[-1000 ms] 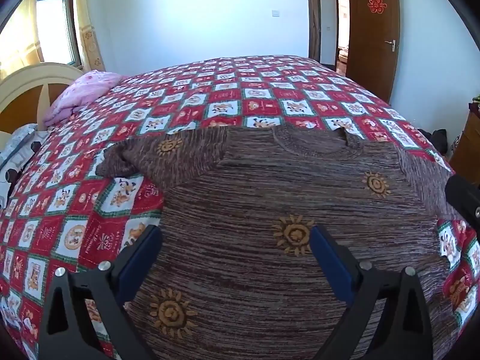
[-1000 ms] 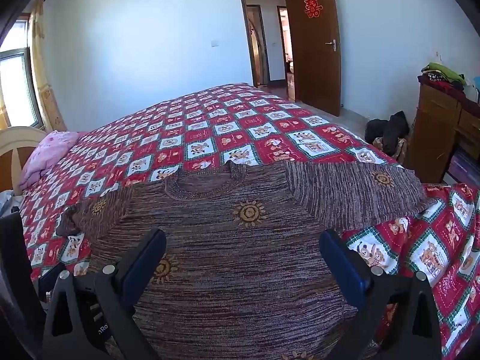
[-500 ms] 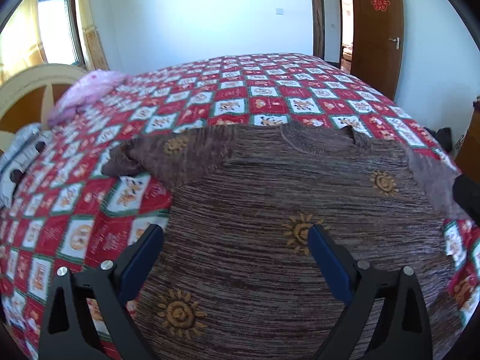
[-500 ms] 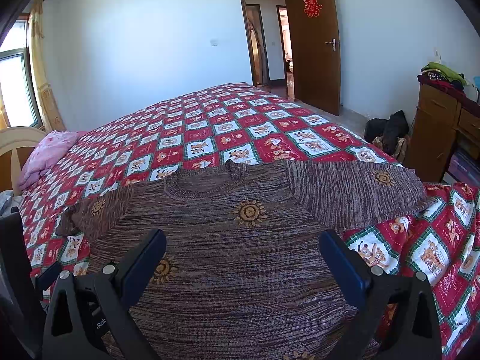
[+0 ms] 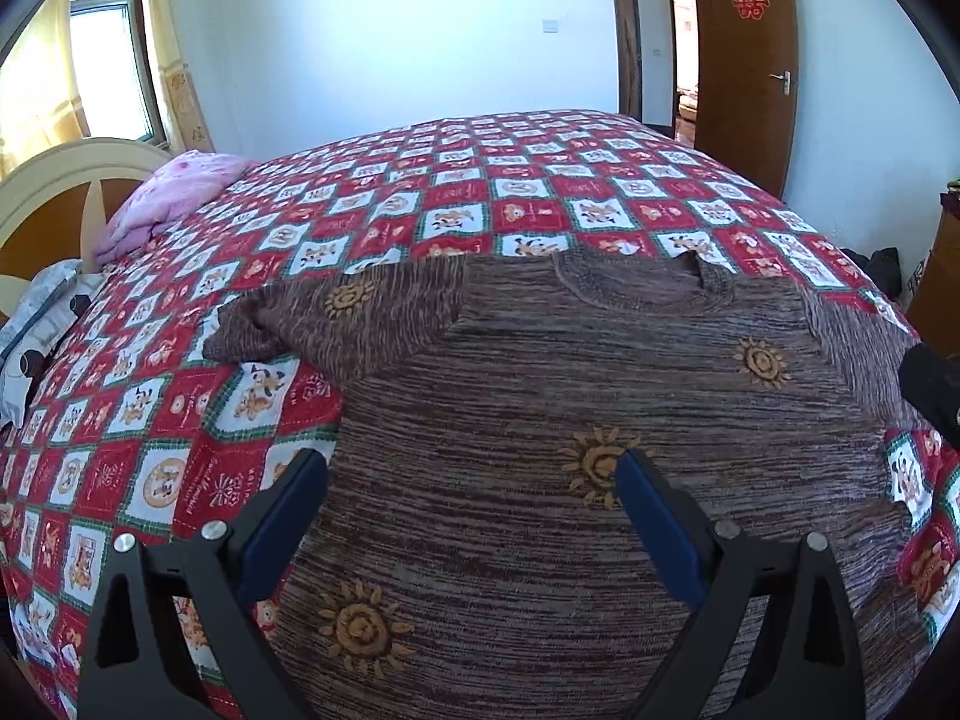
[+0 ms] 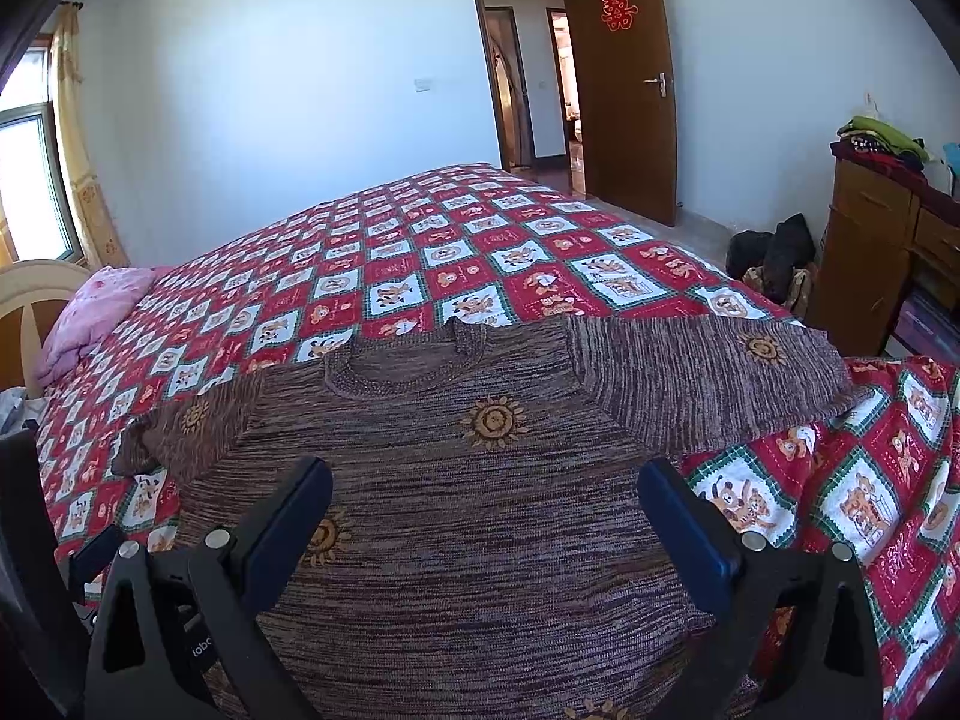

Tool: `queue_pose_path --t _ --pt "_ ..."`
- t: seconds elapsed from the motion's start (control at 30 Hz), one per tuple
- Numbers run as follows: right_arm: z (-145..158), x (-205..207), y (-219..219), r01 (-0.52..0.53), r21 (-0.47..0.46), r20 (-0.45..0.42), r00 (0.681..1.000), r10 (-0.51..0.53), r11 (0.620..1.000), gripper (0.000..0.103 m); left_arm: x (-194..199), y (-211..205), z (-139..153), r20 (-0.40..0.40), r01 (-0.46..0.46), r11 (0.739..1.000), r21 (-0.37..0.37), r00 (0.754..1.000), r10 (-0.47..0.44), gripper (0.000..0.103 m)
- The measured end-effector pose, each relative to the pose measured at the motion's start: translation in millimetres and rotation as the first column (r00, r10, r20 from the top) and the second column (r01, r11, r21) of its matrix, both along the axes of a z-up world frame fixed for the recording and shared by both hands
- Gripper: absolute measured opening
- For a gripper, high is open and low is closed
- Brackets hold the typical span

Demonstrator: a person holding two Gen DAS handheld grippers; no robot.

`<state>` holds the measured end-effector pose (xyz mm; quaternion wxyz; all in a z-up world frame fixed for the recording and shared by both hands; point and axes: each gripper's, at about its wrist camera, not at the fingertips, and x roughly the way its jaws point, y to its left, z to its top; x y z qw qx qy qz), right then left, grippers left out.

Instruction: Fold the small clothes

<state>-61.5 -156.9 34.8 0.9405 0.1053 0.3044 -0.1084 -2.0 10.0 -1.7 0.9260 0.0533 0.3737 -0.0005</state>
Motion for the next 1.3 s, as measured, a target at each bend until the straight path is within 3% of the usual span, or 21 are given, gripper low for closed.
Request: queue_pose_path --t 0.8,1.3 --pt "7.2 -11.0 -2.2 0.013 -0.001 0.018 1.0 -0.013 1.0 0.102 -9.4 -6.7 6.6 0.038 0.016 0.999 0.043 0.999 -0.018 0.099" --pt "-2.4 -1.1 -13.9 0.034 0.004 -0.016 0.999 -0.033 0.999 0.102 1.0 -16.2 -4.6 -0.008 0.037 0.999 0.026 0.999 -0.036 0.099"
